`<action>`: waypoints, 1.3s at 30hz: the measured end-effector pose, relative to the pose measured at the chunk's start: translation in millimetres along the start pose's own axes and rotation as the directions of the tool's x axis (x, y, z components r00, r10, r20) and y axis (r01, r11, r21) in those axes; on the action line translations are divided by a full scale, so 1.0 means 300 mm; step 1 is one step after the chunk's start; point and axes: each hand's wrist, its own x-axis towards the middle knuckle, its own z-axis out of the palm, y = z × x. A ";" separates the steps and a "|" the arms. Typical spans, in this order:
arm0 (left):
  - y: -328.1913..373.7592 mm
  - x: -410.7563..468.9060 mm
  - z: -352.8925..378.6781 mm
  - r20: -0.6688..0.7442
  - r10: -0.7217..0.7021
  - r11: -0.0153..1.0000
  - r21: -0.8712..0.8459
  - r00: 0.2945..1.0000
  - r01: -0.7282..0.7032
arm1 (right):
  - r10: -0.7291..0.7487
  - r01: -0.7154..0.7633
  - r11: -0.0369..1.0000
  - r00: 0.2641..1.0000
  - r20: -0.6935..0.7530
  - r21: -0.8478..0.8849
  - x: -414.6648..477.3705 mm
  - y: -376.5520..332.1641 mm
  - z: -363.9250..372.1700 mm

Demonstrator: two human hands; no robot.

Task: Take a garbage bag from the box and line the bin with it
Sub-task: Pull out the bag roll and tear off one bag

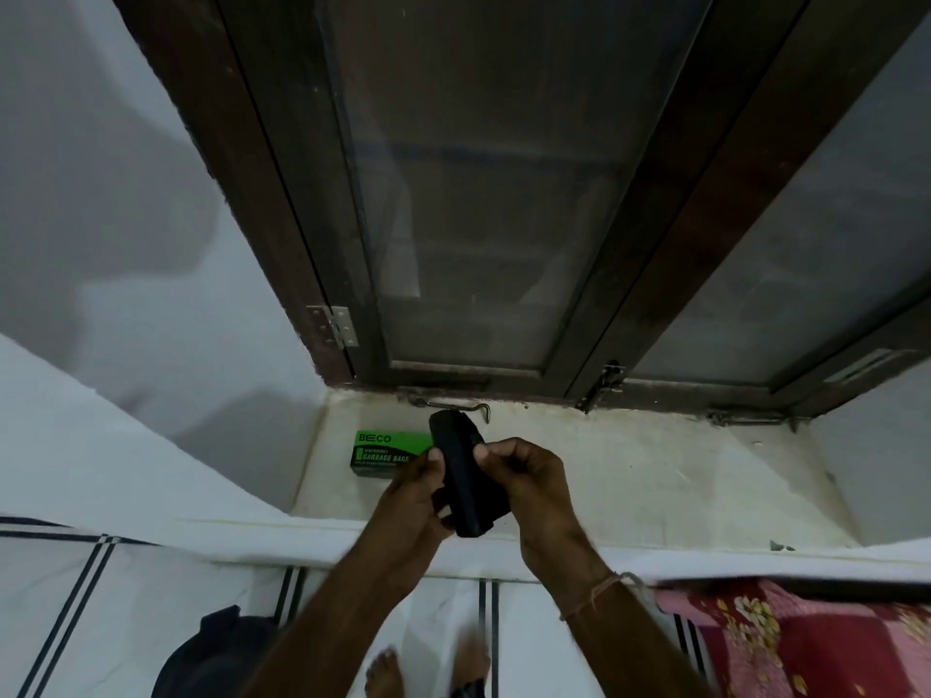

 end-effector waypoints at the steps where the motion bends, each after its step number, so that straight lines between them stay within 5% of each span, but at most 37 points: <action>1: -0.002 0.000 0.002 -0.009 -0.015 1.000 -0.021 1.000 0.014 | 0.024 -0.024 1.000 1.000 -0.017 -0.002 0.000 -0.001 0.004; 8: 0.009 0.018 0.002 0.028 -0.017 0.998 0.064 0.999 0.015 | 0.149 -0.148 0.989 0.983 -0.109 0.017 0.004 -0.005 0.018; 13: 0.002 0.021 -0.005 0.074 -0.034 0.994 0.107 0.997 0.026 | 0.128 -0.126 0.992 0.991 -0.041 0.030 -0.006 -0.025 0.045; 19: 0.013 0.004 0.011 0.089 -0.158 0.984 -0.073 0.983 0.164 | 0.221 -0.196 0.971 0.955 -0.196 0.138 0.014 -0.029 0.041; 26: 0.001 -0.001 0.021 0.126 -0.171 0.977 -0.104 0.977 0.185 | 0.261 -0.205 0.939 0.947 -0.186 0.275 -0.014 -0.026 0.073; 29: 0.005 -0.013 0.017 0.126 -0.175 0.975 -0.114 0.977 0.189 | 0.224 -0.205 0.967 0.967 -0.118 0.152 -0.028 -0.032 0.066; 34: -0.005 -0.015 -0.001 0.149 -0.066 0.995 -0.058 0.987 0.075 | -0.064 0.051 0.986 0.995 -0.075 -0.161 -0.029 -0.020 0.049; 39: 0.016 -0.046 0.007 0.170 -0.102 0.992 -0.062 0.980 0.114 | -0.020 -0.020 0.982 0.977 -0.212 -0.186 -0.012 -0.012 0.028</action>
